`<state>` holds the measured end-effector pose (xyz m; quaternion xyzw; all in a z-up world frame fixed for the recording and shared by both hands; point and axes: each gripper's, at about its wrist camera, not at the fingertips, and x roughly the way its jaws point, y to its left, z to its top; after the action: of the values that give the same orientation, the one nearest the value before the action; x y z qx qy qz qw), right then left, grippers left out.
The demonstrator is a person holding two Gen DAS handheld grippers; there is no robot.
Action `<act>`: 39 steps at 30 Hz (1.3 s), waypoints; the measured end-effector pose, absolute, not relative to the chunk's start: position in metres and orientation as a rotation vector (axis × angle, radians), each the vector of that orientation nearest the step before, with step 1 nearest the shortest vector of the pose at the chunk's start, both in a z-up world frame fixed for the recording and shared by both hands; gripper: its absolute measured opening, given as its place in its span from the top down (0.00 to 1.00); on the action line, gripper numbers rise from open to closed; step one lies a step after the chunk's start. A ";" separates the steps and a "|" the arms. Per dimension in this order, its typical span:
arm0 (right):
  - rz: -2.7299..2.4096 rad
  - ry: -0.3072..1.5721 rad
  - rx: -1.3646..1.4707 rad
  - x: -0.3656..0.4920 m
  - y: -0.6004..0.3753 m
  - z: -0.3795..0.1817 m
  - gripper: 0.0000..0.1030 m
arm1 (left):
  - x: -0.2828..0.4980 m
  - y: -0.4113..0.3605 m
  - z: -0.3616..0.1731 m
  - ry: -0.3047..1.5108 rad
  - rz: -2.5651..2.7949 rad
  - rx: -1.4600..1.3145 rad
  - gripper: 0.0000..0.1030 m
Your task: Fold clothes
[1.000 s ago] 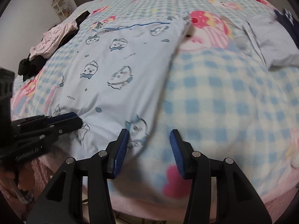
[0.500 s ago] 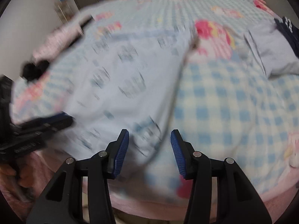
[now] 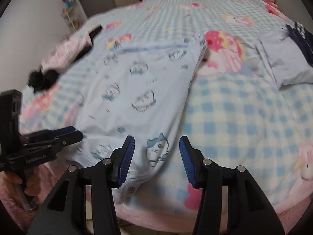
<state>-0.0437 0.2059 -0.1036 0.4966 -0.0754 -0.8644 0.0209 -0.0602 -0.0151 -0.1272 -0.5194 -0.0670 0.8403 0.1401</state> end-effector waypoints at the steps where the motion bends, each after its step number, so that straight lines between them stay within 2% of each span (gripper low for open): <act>1: -2.671 -0.231 1.568 -0.041 0.208 -0.110 0.53 | -0.058 -0.015 -0.129 -0.177 2.421 -1.508 0.59; 3: -2.652 -0.229 1.624 -0.035 0.212 -0.123 0.53 | -0.055 -0.020 -0.129 -0.165 2.407 -1.524 0.59; 5: -2.629 -0.320 1.610 -0.025 0.224 -0.123 0.52 | -0.051 -0.027 -0.128 -0.170 2.391 -1.538 0.58; 9: -2.632 -0.352 1.580 -0.021 0.232 -0.104 0.52 | -0.054 -0.041 -0.120 -0.261 2.359 -1.515 0.58; 14: -2.697 -0.345 1.464 -0.046 0.232 -0.075 0.52 | -0.082 -0.022 -0.100 -0.144 2.437 -1.411 0.58; 18: -2.729 -0.303 1.478 -0.084 0.229 -0.078 0.52 | -0.118 -0.010 -0.102 -0.128 2.427 -1.374 0.58; 21: -2.719 -0.252 1.523 -0.104 0.225 -0.095 0.52 | -0.139 -0.003 -0.120 -0.071 2.407 -1.444 0.58; 25: -2.696 -0.150 1.613 -0.104 0.232 -0.120 0.52 | -0.139 -0.012 -0.136 -0.034 2.412 -1.500 0.58; 29: -2.670 -0.326 1.609 -0.085 0.255 -0.126 0.50 | -0.132 -0.023 -0.130 0.010 2.450 -1.499 0.58; 30: -2.674 -0.341 1.601 -0.083 0.257 -0.122 0.50 | -0.133 -0.029 -0.128 -0.032 2.446 -1.491 0.58; 33: -2.711 -0.320 1.552 -0.087 0.254 -0.105 0.50 | -0.145 -0.039 -0.121 -0.133 2.443 -1.461 0.58; 39: -2.824 -0.303 1.524 -0.129 0.260 -0.085 0.50 | -0.201 -0.016 -0.116 -0.057 2.440 -1.439 0.58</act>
<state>-0.1294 0.2604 -0.0847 0.4724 -0.0940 -0.8754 -0.0408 -0.2011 -0.0162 -0.1163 -0.5019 -0.0198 0.8509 0.1537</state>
